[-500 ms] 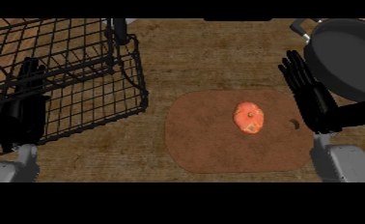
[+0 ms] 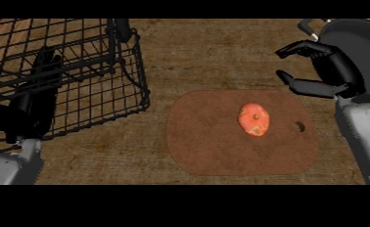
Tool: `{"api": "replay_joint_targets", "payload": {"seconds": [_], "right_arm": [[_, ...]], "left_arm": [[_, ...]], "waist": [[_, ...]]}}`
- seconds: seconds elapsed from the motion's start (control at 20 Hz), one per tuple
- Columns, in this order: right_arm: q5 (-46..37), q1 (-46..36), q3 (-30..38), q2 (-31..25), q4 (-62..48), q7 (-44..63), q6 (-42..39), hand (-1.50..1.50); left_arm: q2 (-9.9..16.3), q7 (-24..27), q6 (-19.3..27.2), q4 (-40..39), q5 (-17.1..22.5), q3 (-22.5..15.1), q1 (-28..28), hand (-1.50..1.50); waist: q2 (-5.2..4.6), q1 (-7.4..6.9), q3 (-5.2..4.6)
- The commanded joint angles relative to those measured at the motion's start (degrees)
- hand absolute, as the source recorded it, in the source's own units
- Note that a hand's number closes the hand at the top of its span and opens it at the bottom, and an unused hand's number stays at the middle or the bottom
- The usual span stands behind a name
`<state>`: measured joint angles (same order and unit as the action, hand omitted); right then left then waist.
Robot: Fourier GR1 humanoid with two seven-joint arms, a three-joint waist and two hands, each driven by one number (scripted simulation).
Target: Pick the squash from the cutting board and place it in the pot
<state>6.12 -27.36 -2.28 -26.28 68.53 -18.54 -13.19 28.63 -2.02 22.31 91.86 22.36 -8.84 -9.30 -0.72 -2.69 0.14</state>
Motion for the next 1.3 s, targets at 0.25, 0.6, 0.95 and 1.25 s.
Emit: {"api": "replay_joint_targets", "payload": {"seconds": [0.25,0.6,0.95,1.25], "right_arm": [[-3.13,-7.46,3.46,-5.28,-19.01,-28.2,-11.52,-1.5],[-11.81,-12.48,-6.04,-9.1,-15.8,-20.29,-17.58,-1.5],[-19.74,-12.73,-16.87,-13.34,-2.53,-9.65,-22.59,-1.5],[-23.74,-12.64,-21.37,-9.74,3.77,0.57,-25.52,-1.5]], "left_arm": [[0.96,-6.88,-1.53,-0.99,0.94,1.52,-4.28,0.0],[-2.24,-2.85,-2.02,-3.16,-1.0,1.08,-2.72,0.0],[-1.64,-4.97,-0.82,-0.7,-2.37,0.92,-1.55,0.0],[-1.08,-6.36,-2.76,0.27,-1.94,2.79,-2.54,0.0]], "waist": [[0.23,1.35,-0.03],[0.58,2.15,-0.21],[1.3,3.33,-0.22],[0.91,2.76,-0.16]]}}
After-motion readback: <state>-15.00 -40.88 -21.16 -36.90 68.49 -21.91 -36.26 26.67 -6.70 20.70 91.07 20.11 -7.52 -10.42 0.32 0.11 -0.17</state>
